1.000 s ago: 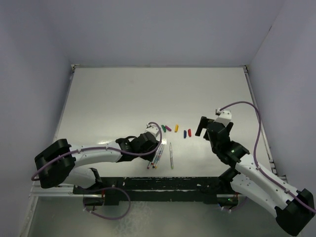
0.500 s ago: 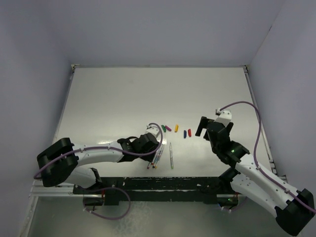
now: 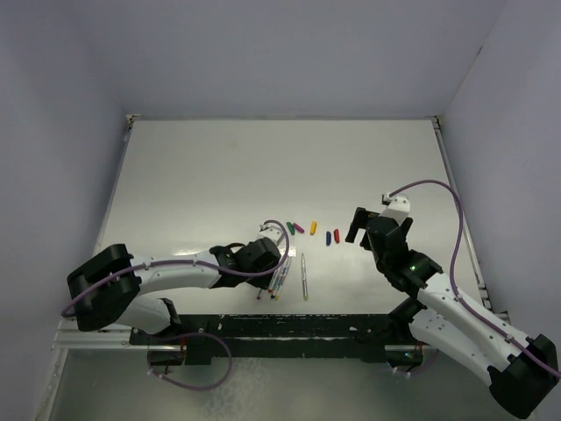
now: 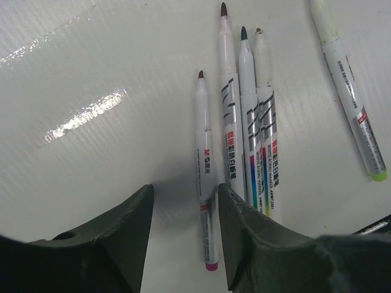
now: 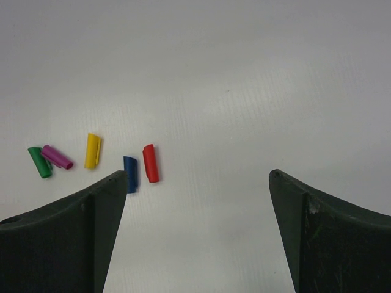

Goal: Insert the pens into the pen caps

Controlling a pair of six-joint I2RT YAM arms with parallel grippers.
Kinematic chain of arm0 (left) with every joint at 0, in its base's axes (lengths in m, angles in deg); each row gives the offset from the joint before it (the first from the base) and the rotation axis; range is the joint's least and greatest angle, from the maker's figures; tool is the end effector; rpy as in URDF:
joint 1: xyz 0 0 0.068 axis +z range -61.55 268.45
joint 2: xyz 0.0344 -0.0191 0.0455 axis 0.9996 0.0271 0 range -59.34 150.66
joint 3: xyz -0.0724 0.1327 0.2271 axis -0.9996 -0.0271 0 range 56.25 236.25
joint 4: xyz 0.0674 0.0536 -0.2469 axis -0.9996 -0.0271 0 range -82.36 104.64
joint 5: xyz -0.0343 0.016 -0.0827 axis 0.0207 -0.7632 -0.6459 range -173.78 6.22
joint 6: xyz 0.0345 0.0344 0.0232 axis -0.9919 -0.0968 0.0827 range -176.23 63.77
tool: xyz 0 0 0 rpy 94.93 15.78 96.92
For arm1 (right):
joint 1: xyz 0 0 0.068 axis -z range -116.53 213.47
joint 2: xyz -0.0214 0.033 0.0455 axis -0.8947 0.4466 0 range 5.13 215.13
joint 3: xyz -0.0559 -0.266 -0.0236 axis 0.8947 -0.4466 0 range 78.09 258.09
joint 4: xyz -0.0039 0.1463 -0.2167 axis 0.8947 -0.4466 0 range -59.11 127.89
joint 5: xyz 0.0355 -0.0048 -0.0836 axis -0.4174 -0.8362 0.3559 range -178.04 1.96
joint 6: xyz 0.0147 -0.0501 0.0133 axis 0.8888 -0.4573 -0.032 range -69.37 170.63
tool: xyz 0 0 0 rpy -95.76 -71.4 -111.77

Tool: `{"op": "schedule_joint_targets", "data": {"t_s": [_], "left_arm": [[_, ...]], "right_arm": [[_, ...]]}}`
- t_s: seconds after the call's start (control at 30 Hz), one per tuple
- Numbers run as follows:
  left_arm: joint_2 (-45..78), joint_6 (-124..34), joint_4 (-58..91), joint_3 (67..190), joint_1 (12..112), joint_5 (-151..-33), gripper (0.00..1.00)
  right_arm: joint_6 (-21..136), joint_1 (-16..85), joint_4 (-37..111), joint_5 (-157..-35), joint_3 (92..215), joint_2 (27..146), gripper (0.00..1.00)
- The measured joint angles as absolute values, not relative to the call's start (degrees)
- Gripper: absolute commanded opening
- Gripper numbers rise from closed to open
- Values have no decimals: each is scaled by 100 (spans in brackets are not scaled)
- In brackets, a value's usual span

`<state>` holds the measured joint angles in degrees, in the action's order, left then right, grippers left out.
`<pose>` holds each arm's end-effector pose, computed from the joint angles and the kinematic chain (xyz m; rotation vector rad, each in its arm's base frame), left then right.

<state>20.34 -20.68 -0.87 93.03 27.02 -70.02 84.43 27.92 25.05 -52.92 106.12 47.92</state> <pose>0.1270 -0.2155 0.1578 0.4918 2.5347 -0.3402 0.1501 0.0821 0.2407 0.3399 1.9333 0.1627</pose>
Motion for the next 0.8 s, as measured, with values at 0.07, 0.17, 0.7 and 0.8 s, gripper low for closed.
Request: {"op": "schedule_joint_targets", "data": {"t_s": [0.07,0.17,0.7,0.8], "left_arm": [[2038,-2068,-137,9329,2678,-7007,48],[2040,-2066,-205,9355,2652,-7005,38],[2309,-1778,-491,9589,2606,-7007,32],[2532,-1721,-622,9810,2599,-6937,33]], "right_arm": [[8458,2792,2503,-5308,10612,4792,100],[8476,2792,2505,-5323,10612,4792,100],[8515,2792,2492,-5487,10636,4988,100],[8500,2792,2494,-5507,10664,5041,100]]}}
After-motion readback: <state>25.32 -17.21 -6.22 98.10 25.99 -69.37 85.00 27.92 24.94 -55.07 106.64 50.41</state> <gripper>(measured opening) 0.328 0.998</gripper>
